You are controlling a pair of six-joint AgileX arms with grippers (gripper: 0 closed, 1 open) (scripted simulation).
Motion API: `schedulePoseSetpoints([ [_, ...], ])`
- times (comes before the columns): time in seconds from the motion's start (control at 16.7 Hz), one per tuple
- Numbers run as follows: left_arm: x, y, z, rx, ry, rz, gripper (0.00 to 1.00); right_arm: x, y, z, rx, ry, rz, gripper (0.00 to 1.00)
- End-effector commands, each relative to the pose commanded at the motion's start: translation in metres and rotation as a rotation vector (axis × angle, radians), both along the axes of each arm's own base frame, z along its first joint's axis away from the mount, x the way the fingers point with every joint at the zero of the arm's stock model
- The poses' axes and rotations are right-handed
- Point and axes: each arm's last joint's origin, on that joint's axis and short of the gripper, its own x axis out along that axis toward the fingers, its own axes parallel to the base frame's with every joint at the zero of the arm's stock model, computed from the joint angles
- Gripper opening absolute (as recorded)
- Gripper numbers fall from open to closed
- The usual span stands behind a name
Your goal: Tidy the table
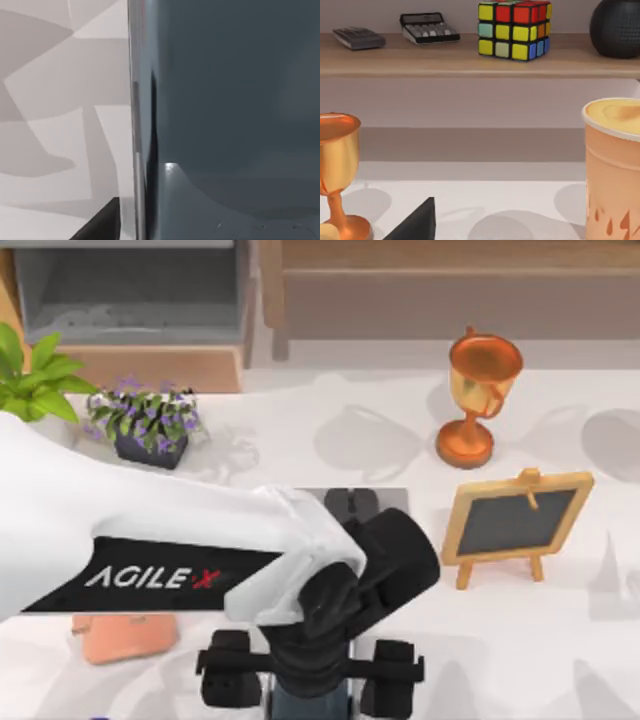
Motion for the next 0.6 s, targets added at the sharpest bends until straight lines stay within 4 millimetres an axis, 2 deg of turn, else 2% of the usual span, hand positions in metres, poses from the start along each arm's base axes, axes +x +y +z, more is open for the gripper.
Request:
schedulePoseSetpoints([
  [0.54, 0.0, 0.0, 0.0, 0.0, 0.0, 0.0, 0.02, 0.0, 0.0, 0.0, 0.0, 0.0, 0.0, 1.0],
  [0.6, 0.0, 0.0, 0.0, 0.0, 0.0, 0.0, 0.0, 0.0, 0.0, 0.0, 0.0, 0.0, 0.0, 1.0],
])
